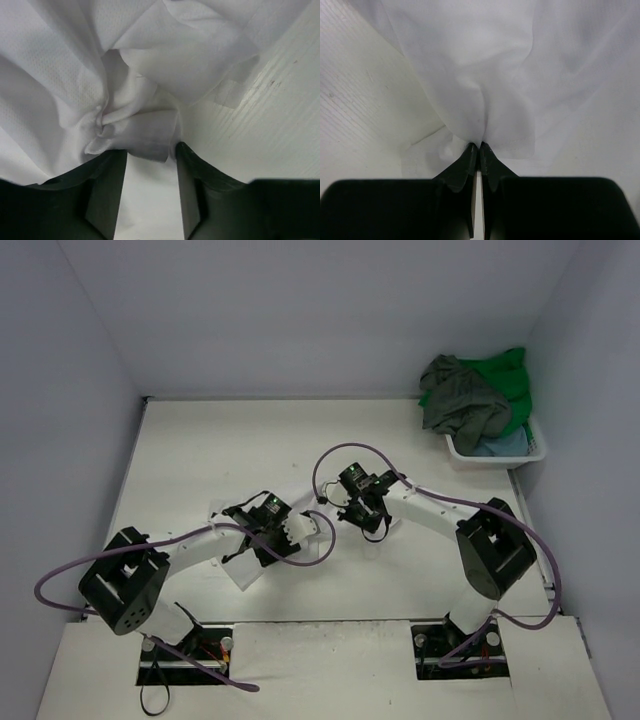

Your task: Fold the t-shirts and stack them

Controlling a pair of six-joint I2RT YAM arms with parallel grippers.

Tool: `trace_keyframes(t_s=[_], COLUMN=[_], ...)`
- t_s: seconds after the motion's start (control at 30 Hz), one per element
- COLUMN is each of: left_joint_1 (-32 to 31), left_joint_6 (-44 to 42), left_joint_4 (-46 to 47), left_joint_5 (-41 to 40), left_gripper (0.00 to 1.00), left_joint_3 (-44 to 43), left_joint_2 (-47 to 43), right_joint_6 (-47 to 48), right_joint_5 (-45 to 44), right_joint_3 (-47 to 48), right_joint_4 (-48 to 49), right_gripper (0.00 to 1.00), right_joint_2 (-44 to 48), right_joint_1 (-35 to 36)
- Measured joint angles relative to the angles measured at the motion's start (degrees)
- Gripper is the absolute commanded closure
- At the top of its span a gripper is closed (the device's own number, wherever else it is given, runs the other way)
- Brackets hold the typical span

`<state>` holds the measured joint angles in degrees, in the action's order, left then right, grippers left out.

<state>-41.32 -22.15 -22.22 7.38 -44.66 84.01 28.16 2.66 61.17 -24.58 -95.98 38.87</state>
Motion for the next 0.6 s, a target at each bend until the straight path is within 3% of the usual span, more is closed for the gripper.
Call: trace_keyframes(t_s=[0.1, 0.3, 0.6], left_joint_1=[0.0, 0.0, 0.0], left_joint_6=[-0.2, -0.9, -1.8], left_joint_4=[0.4, 0.5, -2.2], left_joint_5=[-0.1, -1.1, -5.6], left_gripper=[0.84, 0.99, 1.0], left_joint_3=[0.3, 0.7, 3.0], left_joint_2=[0.1, 0.2, -5.7], right_joint_6=[0.0, 0.0, 0.0], right_joint_5=[0.3, 0.3, 0.2], right_joint_3=[0.0, 0.0, 0.3], right_joint_4=[0.0, 0.0, -0.2], right_gripper=[1.0, 1.0, 1.0], right_joint_2=[0.0, 0.0, 2.8], right_joint_1=[-0.2, -0.3, -0.9])
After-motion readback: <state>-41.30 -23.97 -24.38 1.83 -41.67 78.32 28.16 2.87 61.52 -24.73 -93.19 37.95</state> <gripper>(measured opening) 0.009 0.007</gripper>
